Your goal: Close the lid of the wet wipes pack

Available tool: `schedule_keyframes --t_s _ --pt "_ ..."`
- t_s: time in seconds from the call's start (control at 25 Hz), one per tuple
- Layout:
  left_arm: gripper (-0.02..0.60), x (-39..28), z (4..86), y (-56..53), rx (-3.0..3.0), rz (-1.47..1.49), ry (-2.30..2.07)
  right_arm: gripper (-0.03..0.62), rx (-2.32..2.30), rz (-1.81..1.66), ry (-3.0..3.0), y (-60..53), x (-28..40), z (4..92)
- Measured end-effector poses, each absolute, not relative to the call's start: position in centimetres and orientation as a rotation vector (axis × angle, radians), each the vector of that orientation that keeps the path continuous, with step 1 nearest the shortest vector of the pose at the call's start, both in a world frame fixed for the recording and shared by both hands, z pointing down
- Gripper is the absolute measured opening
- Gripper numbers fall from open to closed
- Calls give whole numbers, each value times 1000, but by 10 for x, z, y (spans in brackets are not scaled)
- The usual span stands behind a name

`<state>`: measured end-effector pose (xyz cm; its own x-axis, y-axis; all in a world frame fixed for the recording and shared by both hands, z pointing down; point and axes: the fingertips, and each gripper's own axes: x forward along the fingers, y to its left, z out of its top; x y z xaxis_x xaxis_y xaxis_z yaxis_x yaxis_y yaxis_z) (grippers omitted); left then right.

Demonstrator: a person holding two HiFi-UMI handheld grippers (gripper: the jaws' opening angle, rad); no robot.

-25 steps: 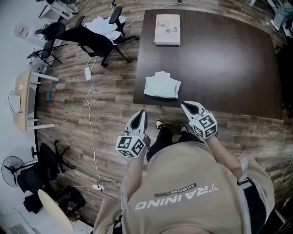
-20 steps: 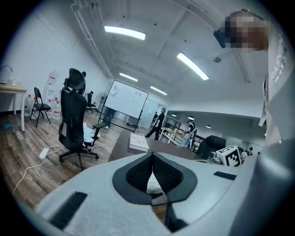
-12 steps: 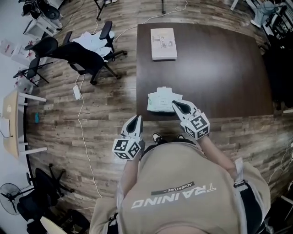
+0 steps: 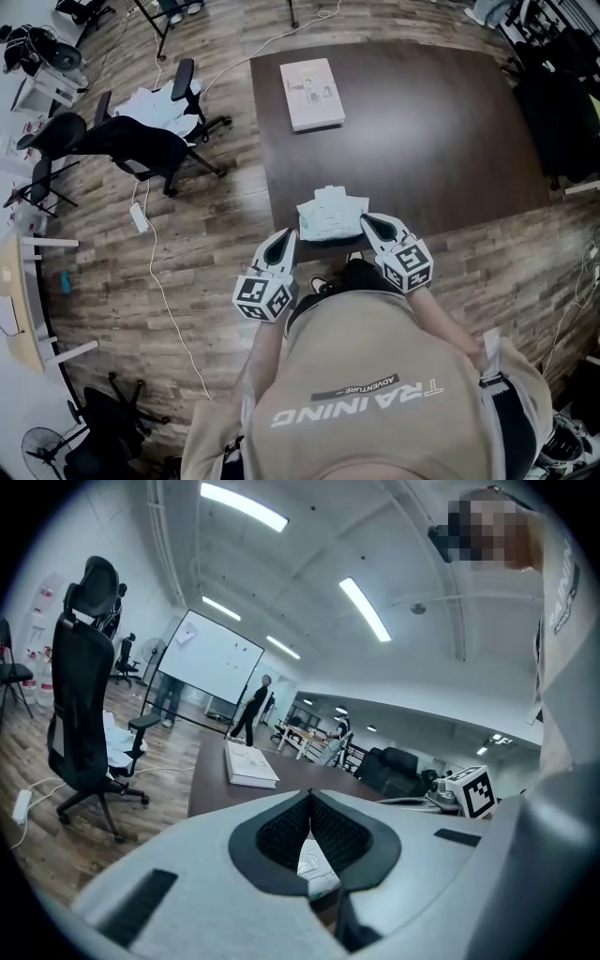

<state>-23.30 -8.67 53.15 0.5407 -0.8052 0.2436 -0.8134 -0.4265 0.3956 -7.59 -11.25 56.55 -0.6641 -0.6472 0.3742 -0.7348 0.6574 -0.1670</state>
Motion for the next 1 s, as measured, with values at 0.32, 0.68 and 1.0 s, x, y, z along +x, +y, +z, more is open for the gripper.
schedule_keyframes --t_s 0.32,0.68,1.0 --pt "9 -232 530 -98 2260 49 -1371 14 1048 454 -2625 -154 -87 570" --pt "9 -230 517 -135 2215 111 -1478 15 839 462 -2693 -207 -96 564" --pt "9 -203 522 -177 2188 133 -1506 15 705 521 -2653 -228 -80 600"
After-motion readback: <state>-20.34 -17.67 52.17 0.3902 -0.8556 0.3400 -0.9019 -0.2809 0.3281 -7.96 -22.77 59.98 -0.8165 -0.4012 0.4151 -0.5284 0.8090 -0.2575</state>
